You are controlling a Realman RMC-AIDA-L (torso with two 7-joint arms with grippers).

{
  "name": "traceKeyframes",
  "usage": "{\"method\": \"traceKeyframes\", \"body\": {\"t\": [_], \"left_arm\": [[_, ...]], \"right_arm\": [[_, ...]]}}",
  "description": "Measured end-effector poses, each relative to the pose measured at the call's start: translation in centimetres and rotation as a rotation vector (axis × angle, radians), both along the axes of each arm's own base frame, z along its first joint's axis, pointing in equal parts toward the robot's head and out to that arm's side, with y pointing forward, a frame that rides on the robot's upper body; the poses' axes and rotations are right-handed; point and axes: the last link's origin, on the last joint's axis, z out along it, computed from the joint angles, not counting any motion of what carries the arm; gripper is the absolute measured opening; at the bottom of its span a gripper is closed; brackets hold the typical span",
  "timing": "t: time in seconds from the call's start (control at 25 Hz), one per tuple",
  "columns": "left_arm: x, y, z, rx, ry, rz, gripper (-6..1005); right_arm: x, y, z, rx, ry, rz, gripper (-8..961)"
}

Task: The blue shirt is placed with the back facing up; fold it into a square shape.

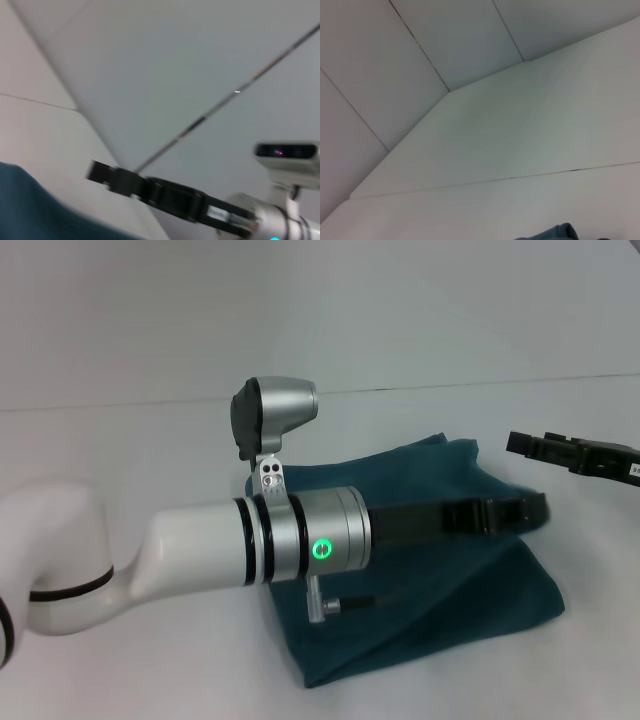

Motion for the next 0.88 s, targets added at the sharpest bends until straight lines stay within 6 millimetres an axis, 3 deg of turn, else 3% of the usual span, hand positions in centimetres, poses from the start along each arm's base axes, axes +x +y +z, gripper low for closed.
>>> {"method": "traceKeyframes", "body": {"t": [0.08, 0.32, 0.44, 0.64, 0.72, 0.88], "left_arm": [[0.3, -0.8, 0.1, -0.035, -0.028, -0.040, 40], [0.6, -1.6, 0.3, -0.063, -0.057, -0.084, 197], [0.3, -1.6, 0.4, -0.062, -0.055, -0.078, 334], [-1.4, -1.1, 1.2, -0.021, -0.049, -0.055, 567], [-3.2, -0.9, 2.5, 0.028, -0.050, -0.063, 662], [-5.7, -0.6, 4.3, 0.089, -0.020, -0.083, 748]], "right_arm": [[0.1, 0.1, 0.3, 0.003, 0.001, -0.010, 900], [0.5, 0.3, 1.0, 0.010, 0.011, -0.045, 899], [0.7, 0.3, 1.2, -0.002, 0.015, -0.065, 899], [0.9, 0.4, 1.4, -0.076, -0.003, -0.112, 900], [0.7, 0.5, 1.2, -0.118, -0.010, -0.126, 900], [-0.3, 0.7, 0.4, -0.206, -0.005, -0.143, 900]]}}
